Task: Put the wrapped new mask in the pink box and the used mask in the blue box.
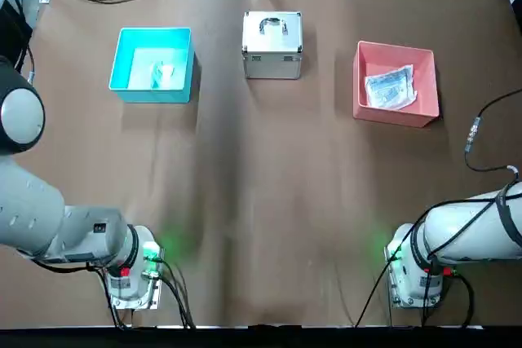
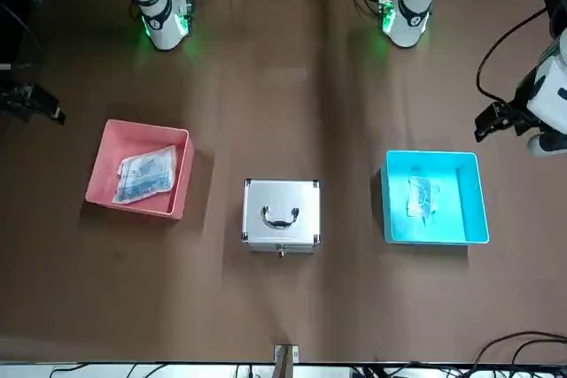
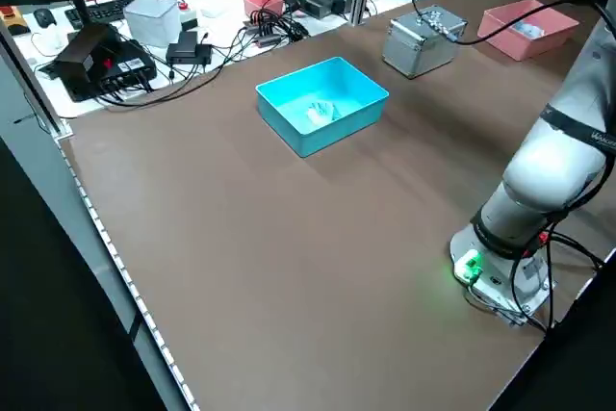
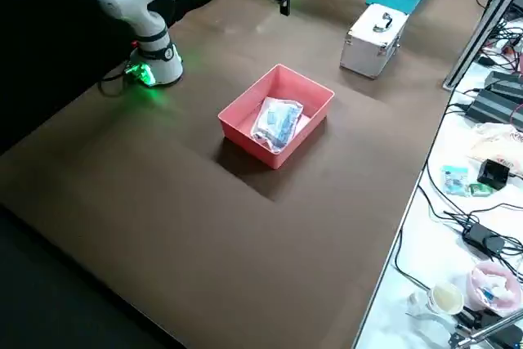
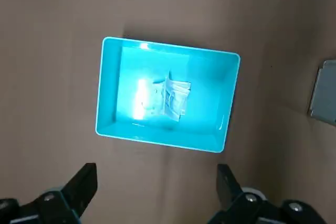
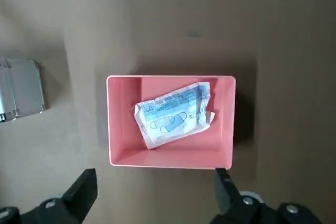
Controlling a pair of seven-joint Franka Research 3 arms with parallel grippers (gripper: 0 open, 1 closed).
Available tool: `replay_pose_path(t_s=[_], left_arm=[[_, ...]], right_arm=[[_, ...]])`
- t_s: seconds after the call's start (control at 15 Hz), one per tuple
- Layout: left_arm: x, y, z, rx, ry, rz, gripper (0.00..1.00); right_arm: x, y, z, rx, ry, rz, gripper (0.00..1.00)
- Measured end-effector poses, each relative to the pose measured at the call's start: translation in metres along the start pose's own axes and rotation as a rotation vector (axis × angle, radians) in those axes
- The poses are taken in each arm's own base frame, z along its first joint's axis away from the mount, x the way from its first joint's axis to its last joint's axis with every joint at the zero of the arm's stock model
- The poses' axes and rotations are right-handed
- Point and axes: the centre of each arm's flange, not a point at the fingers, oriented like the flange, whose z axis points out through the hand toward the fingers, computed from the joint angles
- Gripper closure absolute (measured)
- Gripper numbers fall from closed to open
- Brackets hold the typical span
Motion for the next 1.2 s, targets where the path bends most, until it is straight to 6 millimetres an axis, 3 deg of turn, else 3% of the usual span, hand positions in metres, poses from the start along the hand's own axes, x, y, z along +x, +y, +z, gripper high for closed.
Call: replay_pose_path(t_s=[0.53,0.87,1.2], left_arm=[[0.0,0.0,0.0,0.0,-0.002,-0.001,0.0],[0.0,0.0,0.001,0.001,-0.004,-0.001,0.0],[0.0,-0.003,0.001,0.002,-0.007,-0.01,0.0]], right_arm=[[-0.007,0.015,-0.004,-0.054,-0.025,-0.129,0.01],[-0.011,0.037,0.003,-0.05,-0.073,-0.127,0.01],[-0.008,0.034,0.002,-0.052,-0.048,-0.137,0.01]])
